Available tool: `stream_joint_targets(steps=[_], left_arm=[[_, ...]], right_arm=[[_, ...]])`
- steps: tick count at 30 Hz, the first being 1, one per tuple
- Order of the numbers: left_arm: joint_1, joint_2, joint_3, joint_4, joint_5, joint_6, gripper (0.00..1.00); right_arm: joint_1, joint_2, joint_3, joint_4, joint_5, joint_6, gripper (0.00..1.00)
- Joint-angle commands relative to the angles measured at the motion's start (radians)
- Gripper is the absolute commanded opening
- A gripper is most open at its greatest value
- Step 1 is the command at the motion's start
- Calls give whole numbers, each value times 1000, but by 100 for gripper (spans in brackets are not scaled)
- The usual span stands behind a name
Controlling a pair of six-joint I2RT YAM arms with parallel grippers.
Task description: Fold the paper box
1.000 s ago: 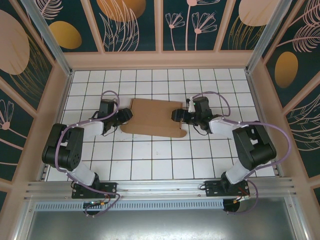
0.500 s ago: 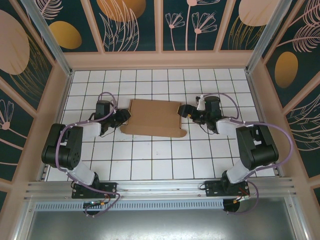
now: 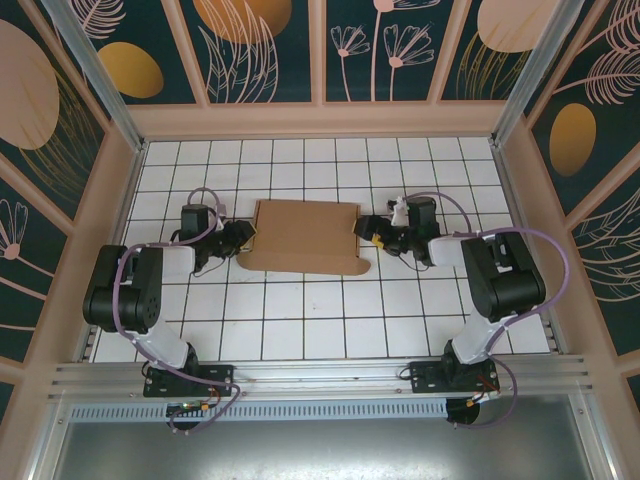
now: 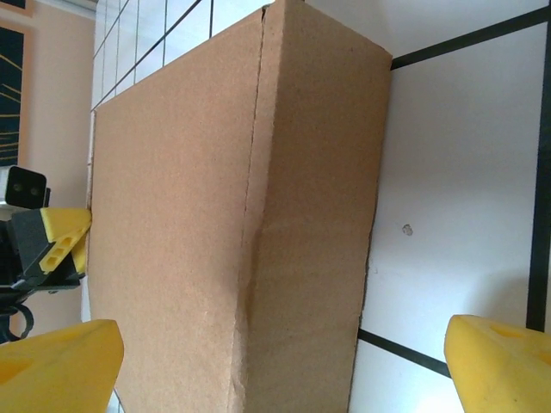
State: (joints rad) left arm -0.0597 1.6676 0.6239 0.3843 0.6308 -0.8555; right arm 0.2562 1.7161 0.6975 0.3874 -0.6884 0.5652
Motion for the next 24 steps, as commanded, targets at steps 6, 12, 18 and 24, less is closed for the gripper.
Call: stream_joint_targets(steps=[6,12,18,24], left_arm=[[59,40,-43,-10,46,-36,28],[76,83,-33,-21,79,-22,27],[95,95,-28,-37,88,-11,25],[104,96,-21,-62,83,10,23]], right_arm=[[8,113,22,53,-152,44,99],[22,120,46,26,-160,25,99],[41,129,85,-50,-137,-21,99],[72,151,117,-69,-156,-35,99]])
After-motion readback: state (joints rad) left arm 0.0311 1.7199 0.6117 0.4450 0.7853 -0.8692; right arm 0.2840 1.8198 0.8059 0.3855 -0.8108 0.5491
